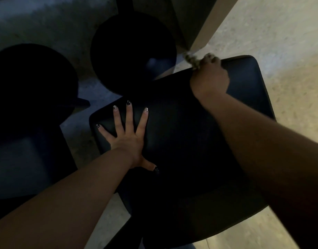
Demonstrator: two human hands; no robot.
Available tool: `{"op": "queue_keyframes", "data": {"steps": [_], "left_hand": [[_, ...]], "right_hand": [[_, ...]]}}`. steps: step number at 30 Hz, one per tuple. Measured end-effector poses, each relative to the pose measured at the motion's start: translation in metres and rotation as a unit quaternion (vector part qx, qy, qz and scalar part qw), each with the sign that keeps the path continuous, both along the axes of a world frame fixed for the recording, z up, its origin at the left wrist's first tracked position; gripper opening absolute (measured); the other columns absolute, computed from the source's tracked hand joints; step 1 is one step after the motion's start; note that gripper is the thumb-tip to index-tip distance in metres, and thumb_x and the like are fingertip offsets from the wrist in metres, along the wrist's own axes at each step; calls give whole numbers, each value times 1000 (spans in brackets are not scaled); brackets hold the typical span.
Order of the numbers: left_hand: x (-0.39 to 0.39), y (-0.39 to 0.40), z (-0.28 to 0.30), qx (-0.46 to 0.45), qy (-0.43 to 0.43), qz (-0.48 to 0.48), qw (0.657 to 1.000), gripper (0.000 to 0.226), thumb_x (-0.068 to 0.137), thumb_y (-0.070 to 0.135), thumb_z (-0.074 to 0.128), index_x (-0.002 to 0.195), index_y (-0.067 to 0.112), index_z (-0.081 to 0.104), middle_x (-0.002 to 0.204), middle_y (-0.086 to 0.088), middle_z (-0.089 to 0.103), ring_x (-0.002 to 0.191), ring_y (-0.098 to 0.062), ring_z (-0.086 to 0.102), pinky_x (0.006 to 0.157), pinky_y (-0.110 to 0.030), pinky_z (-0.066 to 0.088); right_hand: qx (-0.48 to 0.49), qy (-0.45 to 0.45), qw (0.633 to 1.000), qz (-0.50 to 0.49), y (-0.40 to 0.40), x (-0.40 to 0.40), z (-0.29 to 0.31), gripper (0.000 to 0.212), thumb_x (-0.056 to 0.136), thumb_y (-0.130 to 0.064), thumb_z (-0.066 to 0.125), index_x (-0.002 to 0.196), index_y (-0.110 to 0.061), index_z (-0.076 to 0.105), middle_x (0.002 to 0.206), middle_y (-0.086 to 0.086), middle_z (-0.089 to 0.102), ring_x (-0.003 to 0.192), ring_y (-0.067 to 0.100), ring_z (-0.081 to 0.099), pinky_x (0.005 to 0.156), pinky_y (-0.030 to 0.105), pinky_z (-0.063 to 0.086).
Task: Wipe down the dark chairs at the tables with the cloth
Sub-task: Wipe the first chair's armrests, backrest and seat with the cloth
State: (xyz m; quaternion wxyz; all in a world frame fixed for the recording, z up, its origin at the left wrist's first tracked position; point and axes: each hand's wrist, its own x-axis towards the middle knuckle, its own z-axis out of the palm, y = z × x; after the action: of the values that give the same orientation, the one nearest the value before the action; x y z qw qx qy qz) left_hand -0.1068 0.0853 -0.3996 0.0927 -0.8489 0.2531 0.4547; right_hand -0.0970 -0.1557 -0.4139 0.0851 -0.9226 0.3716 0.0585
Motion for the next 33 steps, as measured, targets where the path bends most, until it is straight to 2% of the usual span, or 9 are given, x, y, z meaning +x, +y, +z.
{"op": "queue_keyframes", "data": {"steps": [5, 8, 13, 17, 20, 23, 26, 29, 33], "left_hand": [[0, -2, 1, 20, -2, 0, 1000, 171, 20, 86, 72, 113, 35, -62, 124, -7, -67, 112, -38, -62, 92, -82, -12], [0, -1, 0, 9, 0, -4, 1000, 171, 20, 85, 73, 116, 37, -60, 127, -7, -66, 114, -38, -61, 92, -82, -11], [-1, -3, 3, 22, -4, -8, 1000, 169, 25, 85, 73, 116, 35, -60, 126, -9, -66, 113, -40, -60, 94, -82, -7], [-2, -3, 3, 23, -5, -9, 1000, 169, 25, 85, 73, 116, 35, -60, 124, -9, -67, 112, -39, -61, 95, -82, -7], [-2, -4, 3, 19, -9, -11, 1000, 169, 24, 85, 73, 118, 35, -59, 126, -8, -66, 115, -39, -58, 96, -82, -6], [-3, -4, 3, 17, -16, -13, 1000, 170, 23, 85, 72, 119, 36, -58, 127, -7, -65, 118, -39, -56, 95, -81, -7], [-4, -4, 6, 18, -26, -16, 999, 169, 23, 86, 72, 119, 36, -59, 128, -6, -65, 120, -40, -55, 96, -81, -6], [-6, -4, 8, 16, -29, -17, 999, 169, 24, 85, 73, 119, 36, -58, 129, -6, -64, 121, -39, -53, 97, -80, -4], [-8, -4, 11, 13, -36, -14, 999, 168, 24, 85, 72, 119, 38, -58, 129, -4, -65, 122, -39, -53, 97, -80, -3]], "right_hand": [[59, 1, 970, 236, 71, -10, -1, 49, 91, -28, 50, 138, -17, 44, 146, 13, 36, 93, 42, 62, 66, 38, 42], [39, 9, 967, 251, 25, -17, 2, 51, 90, -31, 50, 139, -18, 44, 139, 14, 44, 93, 43, 62, 73, 42, 48], [-46, 22, 999, 3, -80, -86, 6, 44, 91, -33, 45, 132, -16, 45, 126, 20, 48, 94, 45, 58, 80, 48, 48], [-5, 14, 966, -257, -97, -154, 4, 42, 89, -31, 43, 117, -1, 53, 121, 28, 51, 108, 47, 51, 90, 47, 42], [3, -32, 953, -301, -66, -153, -2, 43, 90, -30, 44, 125, -5, 49, 131, 23, 46, 113, 44, 49, 95, 44, 39], [8, -75, 971, -226, 9, -128, -2, 51, 89, -33, 51, 137, -16, 44, 142, 13, 41, 104, 40, 57, 87, 43, 45], [52, -37, 997, 35, 80, -134, -1, 61, 89, -30, 58, 144, -12, 39, 144, 16, 40, 87, 38, 63, 68, 41, 52], [45, -46, 959, 275, 68, -166, 5, 58, 82, -20, 69, 134, -1, 52, 122, 21, 59, 69, 36, 66, 48, 38, 54], [7, 7, 996, 85, -4, -204, 7, 55, 94, -24, 51, 145, -13, 37, 145, 16, 41, 99, 42, 60, 75, 44, 50]]}}
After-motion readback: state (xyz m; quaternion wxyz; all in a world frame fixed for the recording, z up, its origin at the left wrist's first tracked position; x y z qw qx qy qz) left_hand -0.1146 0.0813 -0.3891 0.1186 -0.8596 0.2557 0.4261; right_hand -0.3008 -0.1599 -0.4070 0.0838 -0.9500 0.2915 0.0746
